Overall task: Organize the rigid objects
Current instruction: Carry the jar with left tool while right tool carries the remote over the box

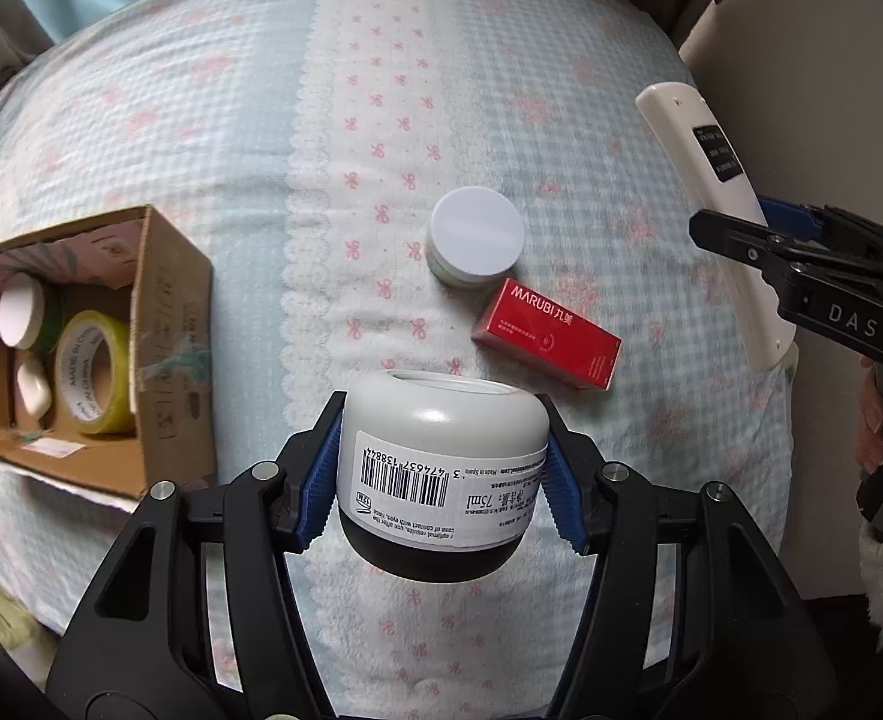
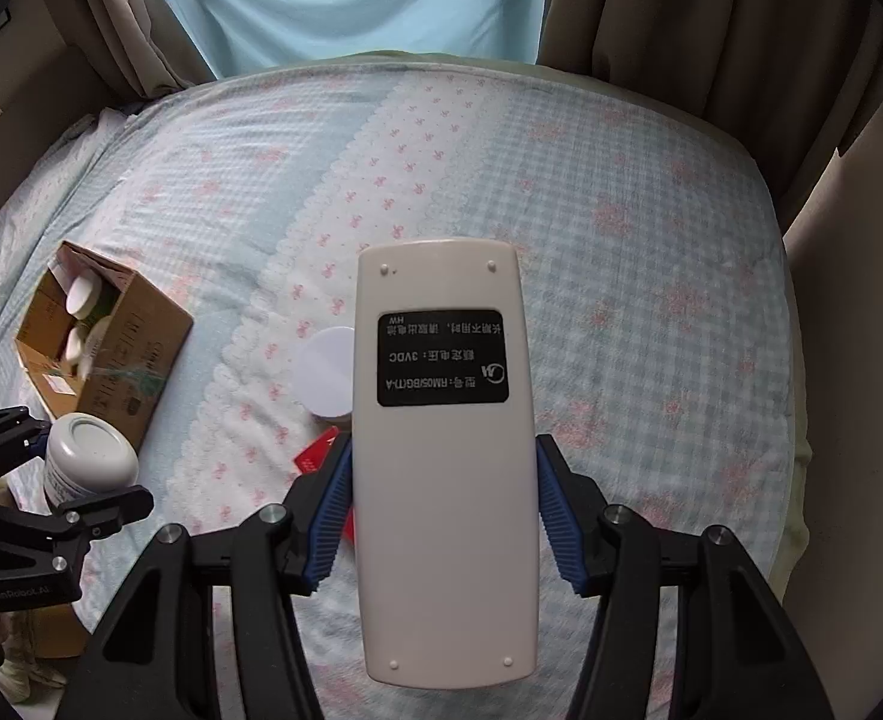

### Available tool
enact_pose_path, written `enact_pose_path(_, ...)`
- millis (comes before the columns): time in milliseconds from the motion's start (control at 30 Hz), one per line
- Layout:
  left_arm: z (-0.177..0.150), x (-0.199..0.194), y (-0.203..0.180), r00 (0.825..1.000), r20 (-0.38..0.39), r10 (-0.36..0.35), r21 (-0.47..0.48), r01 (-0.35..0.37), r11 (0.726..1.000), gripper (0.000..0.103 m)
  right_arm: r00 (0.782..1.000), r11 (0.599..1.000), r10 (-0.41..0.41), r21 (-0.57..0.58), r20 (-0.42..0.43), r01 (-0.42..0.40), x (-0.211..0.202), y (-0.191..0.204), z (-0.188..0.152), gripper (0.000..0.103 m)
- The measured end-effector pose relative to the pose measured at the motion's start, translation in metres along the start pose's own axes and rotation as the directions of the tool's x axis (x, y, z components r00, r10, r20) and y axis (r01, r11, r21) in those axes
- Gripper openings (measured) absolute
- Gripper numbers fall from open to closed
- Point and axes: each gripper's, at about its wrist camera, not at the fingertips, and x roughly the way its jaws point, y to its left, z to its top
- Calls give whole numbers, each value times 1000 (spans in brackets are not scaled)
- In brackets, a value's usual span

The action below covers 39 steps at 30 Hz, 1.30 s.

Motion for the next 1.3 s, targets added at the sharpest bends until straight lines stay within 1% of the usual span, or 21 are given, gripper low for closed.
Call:
enact_pose_path(133,5,-28,24,999,36,21,-20,-20,1000,55,999,999,36,15,13,-36,-27,30,5,53)
enact_pose_path(267,0,-54,63,997,68,32,-52,-29,998,55,997,997,73,16,16,-73,-44,66,11,53)
enact_pose_path(400,-3,-78,112,995,85,51,-83,-44,996,55,995,995,96,3,24,-96,-55,110,18,53)
enact_pose_path(600,-3,-104,194,993,97,71,-94,-62,994,55,992,992,122,19,21,-123,-57,182,39,53)
enact_pose_path(700,-1,-114,237,991,108,85,-87,-76,993,55,988,987,154,45,14,-155,-49,217,52,53)
enact_pose_path(767,3,-119,266,989,113,93,-83,-84,993,55,987,986,160,53,4,-160,-40,240,60,53)
enact_pose_path(900,11,-118,318,990,101,97,-73,-89,993,55,985,982,175,73,-15,-173,-21,281,76,53)
enact_pose_path(1000,18,-108,347,992,78,99,-53,-95,994,55,982,981,185,73,-39,-181,-3,308,88,53)
enact_pose_path(1133,27,-83,376,994,38,107,-31,-105,994,55,979,983,182,31,-95,-179,27,339,103,53)
enact_pose_path(1300,33,-47,398,994,-20,110,-17,-111,994,55,971,983,167,-48,-172,-177,66,366,117,53)
